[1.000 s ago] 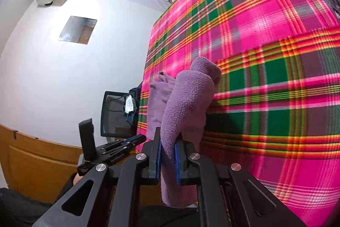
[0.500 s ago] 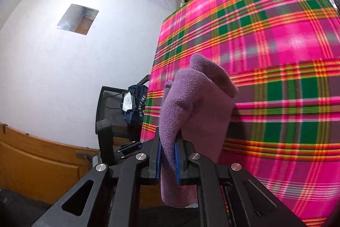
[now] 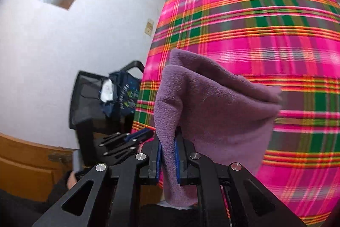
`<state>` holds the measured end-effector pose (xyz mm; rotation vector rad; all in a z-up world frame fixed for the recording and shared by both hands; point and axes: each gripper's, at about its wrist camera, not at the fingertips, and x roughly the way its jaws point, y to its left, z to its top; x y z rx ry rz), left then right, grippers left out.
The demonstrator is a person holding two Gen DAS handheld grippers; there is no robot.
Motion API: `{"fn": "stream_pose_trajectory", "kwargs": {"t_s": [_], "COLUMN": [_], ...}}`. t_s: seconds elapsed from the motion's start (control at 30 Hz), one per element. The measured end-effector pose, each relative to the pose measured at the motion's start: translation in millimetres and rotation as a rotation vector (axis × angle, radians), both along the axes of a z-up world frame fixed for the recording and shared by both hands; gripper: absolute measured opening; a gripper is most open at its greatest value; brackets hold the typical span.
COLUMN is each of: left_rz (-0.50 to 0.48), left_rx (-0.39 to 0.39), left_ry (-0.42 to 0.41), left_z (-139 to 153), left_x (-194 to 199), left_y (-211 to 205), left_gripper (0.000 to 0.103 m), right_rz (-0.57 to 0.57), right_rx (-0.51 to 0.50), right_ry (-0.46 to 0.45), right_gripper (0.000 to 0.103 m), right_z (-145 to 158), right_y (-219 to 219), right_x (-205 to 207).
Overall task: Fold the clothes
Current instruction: 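Lift and fold the held edge over the stack with the right gripper, then move the left gripper to the edge of the folded stack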
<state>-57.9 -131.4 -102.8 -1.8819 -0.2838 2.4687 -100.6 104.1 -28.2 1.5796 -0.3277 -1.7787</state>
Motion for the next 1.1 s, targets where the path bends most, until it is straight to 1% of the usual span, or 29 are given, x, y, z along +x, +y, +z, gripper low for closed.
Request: {"fn": "stream_pose_trajectory", "kwargs": {"t_s": [0.13, 0.2, 0.27, 0.33, 0.37, 0.4, 0.43, 0.5, 0.57, 0.67, 0.73, 0.87, 1.0, 1.1], "left_rz": [0.013, 0.021, 0.031, 0.036, 0.035, 0.031, 0.027, 0.012, -0.012, -0.051, -0.084, -0.145, -0.191, -0.206], "left_rx": [0.001, 0.003, 0.017, 0.032, 0.044, 0.060, 0.076, 0.115, 0.170, 0.247, 0.282, 0.301, 0.299, 0.310], "left_ry": [0.023, 0.031, 0.032, 0.032, 0.032, 0.031, 0.031, 0.030, 0.028, 0.025, 0.022, 0.012, 0.014, 0.013], "left_z": [3, 5, 6, 5, 4, 2, 1, -3, -8, -15, -20, -31, -40, -46], "left_x": [11, 17, 20, 20, 19, 18, 17, 13, 6, -9, -20, -46, -69, -81], "left_y": [-33, -46, -57, -64, -67, -68, -69, -69, -66, -58, -48, -28, -13, -4], "left_gripper": [0.009, 0.009, 0.009, 0.009, 0.009, 0.010, 0.010, 0.012, 0.013, 0.016, 0.017, 0.018, 0.018, 0.018], "right_rz": [0.058, 0.090, 0.114, 0.120, 0.121, 0.117, 0.114, 0.088, 0.052, -0.002, -0.044, -0.140, -0.200, -0.230], "right_rx": [0.082, 0.122, 0.145, 0.128, 0.117, 0.106, 0.095, 0.090, 0.097, 0.147, 0.169, 0.187, 0.194, 0.200], "right_ry": [-0.021, -0.046, -0.088, -0.115, -0.122, -0.113, -0.105, -0.090, -0.077, -0.072, -0.083, -0.117, -0.127, -0.128], "right_gripper": [0.014, 0.020, 0.024, 0.025, 0.028, 0.031, 0.031, 0.031, 0.031, 0.031, 0.031, 0.031, 0.031, 0.031], "right_z": [-31, -50, -71, -78, -79, -77, -74, -71, -69, -72, -75, -81, -82, -81], "right_y": [-50, -72, -90, -97, -99, -99, -98, -92, -81, -58, -39, -5, 12, 24], "right_x": [0, 0, 1, 4, 5, 7, 8, 9, 10, 14, 17, 27, 34, 36]}}
